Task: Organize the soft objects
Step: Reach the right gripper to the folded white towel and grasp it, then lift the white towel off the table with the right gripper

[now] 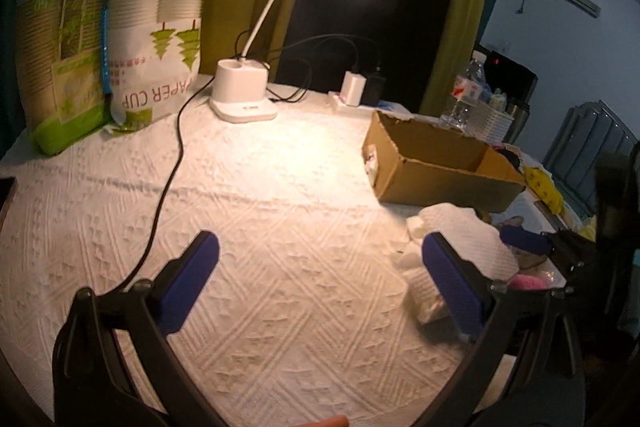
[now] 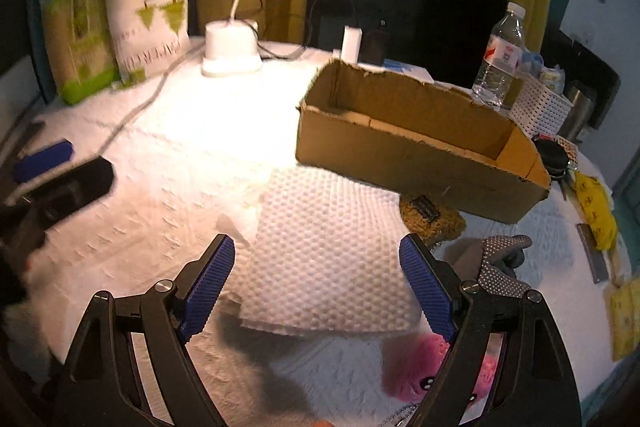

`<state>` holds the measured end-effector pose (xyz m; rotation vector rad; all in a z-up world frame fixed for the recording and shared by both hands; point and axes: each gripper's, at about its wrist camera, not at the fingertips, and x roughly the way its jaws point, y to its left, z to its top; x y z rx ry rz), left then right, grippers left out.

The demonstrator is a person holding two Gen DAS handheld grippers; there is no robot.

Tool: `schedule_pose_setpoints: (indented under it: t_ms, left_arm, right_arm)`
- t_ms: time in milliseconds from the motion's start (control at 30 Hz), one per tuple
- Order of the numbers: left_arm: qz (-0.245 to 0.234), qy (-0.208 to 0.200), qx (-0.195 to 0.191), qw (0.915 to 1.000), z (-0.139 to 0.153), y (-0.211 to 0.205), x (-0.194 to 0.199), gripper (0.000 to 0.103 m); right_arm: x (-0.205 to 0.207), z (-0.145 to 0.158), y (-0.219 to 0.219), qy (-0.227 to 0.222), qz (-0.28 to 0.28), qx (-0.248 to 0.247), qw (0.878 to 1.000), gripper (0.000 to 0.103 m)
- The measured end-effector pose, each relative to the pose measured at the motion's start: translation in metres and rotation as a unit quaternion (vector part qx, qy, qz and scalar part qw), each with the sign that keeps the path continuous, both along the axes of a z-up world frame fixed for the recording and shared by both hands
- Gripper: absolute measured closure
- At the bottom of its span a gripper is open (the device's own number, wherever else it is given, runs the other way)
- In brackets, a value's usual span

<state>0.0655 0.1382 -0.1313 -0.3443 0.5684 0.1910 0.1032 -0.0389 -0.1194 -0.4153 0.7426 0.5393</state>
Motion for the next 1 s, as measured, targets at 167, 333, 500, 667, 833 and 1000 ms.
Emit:
schedule_pose_setpoints:
  t_ms: [167,333,500,667,833,1000]
  left_arm:
    - [-0.004,0.004,-0.003,1.0,-0.002,0.001,0.003,0.001]
    - [-0.009,0.004,-0.002,1.0,-0.001,-0.004,0.005,0.001]
    - [-0.012,0.005,0.006,0.9999,0.003,-0.011,0.007,0.001]
    - [-0.019,0.004,0.019,0.9996,0.009,-0.022,0.009,0.001]
    - [-0.03,0.003,0.032,0.999,0.016,-0.04,0.013,0.001]
    - [-0.044,0.011,0.041,0.9981,0.017,-0.059,0.022,0.001]
  right_arm:
    - [0.006,-0.002,-0.007,0.015,-0.003,0.015,1.0,0.029]
    - [0.009,0.001,-0.013,0.015,0.006,0.028,0.999,0.071]
    - [0.01,0.008,-0.023,0.033,0.011,0.065,0.997,0.076]
    - [0.005,0.024,-0.037,0.018,0.022,0.102,0.994,0.093]
    - [0.0,0.042,-0.057,-0.002,0.031,0.133,0.991,0.095]
    - [0.013,0.03,-0.067,0.05,0.03,0.137,0.989,0.086]
